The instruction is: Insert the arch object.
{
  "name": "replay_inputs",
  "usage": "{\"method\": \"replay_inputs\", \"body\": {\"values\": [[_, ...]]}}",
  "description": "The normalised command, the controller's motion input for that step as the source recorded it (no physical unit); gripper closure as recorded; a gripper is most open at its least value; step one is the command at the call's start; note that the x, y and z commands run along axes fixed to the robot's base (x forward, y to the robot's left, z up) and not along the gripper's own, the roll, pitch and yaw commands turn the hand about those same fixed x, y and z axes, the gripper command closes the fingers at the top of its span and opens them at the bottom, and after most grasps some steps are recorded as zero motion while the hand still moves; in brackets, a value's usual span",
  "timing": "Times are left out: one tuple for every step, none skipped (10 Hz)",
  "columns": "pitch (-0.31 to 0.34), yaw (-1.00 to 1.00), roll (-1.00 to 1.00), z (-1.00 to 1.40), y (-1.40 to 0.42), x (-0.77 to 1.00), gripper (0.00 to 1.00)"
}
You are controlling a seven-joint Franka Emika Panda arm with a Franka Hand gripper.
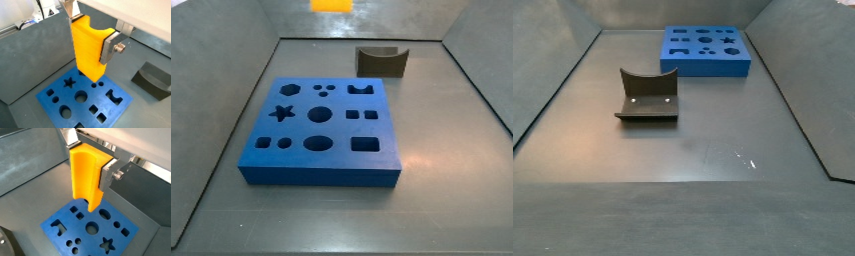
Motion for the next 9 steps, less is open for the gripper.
{"method": "replay_inputs", "body": {"values": [[0.026,-0.07,-0.1,-0.95,0.29,0.33,1.0],[0.034,-0.1,-0.09,-0.95,0.31,0.34,1.0],[0.037,-0.09,-0.08,-0.96,0.32,0.35,1.0],[0.039,-0.07,-0.06,-0.99,0.34,0.36,1.0],[0.0,-0.03,0.0,-1.0,0.33,0.17,1.0],[0.0,-0.06,0.0,-1.0,0.37,0.15,1.0],[0.0,-0.05,0.0,-1.0,0.37,0.19,1.0],[-0.01,-0.04,-0.01,-1.0,0.35,0.23,1.0],[-0.019,-0.05,0.0,-1.0,0.35,0.25,1.0]]}}
